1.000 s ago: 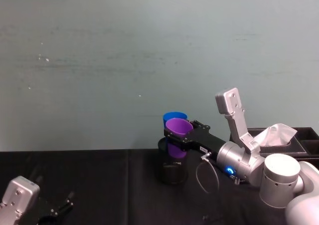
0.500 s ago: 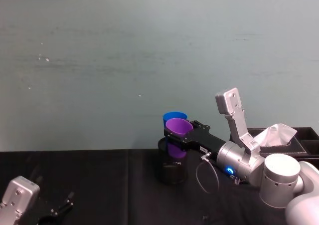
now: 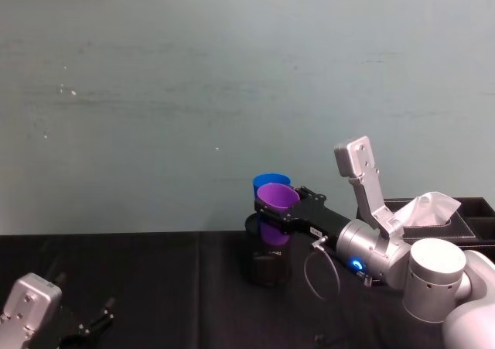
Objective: Pick up one cup with a gripper and tap it against the other cup.
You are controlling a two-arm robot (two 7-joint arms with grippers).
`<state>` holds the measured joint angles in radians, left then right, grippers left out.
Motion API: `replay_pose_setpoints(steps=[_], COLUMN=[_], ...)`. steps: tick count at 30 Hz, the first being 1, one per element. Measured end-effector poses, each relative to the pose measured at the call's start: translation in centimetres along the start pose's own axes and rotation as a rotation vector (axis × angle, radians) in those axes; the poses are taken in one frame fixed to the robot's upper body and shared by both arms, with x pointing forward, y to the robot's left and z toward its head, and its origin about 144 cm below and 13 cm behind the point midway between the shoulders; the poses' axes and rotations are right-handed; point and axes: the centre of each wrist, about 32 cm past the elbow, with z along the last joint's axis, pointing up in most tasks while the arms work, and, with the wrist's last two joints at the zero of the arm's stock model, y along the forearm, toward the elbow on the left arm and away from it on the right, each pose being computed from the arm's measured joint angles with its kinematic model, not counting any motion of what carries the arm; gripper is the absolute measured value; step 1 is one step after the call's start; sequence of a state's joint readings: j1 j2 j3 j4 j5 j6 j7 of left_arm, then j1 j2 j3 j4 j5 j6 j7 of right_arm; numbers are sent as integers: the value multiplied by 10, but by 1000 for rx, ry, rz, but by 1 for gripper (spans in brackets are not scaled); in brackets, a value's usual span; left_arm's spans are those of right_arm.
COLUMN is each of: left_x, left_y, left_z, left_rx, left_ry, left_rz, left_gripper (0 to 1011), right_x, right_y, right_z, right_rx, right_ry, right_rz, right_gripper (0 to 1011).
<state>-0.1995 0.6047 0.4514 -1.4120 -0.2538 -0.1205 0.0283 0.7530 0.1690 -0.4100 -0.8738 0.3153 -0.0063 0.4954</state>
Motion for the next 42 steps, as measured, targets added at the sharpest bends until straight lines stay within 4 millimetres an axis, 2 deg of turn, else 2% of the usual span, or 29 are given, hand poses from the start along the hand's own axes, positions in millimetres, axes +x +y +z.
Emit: replay_pose_setpoints(steps=[25, 42], left_x=[0, 0], left_y=[0, 0], left_z=[0, 0], left_rx=[0, 0], left_ry=[0, 0], left_rz=[0, 0], left_gripper=[1000, 1000], right_x=[0, -6], right_y=[-1, -33], right_z=[0, -2], right_rx=[3, 4], right_ry=[-1, -10], right_rz=[0, 78], right_gripper=[736, 736])
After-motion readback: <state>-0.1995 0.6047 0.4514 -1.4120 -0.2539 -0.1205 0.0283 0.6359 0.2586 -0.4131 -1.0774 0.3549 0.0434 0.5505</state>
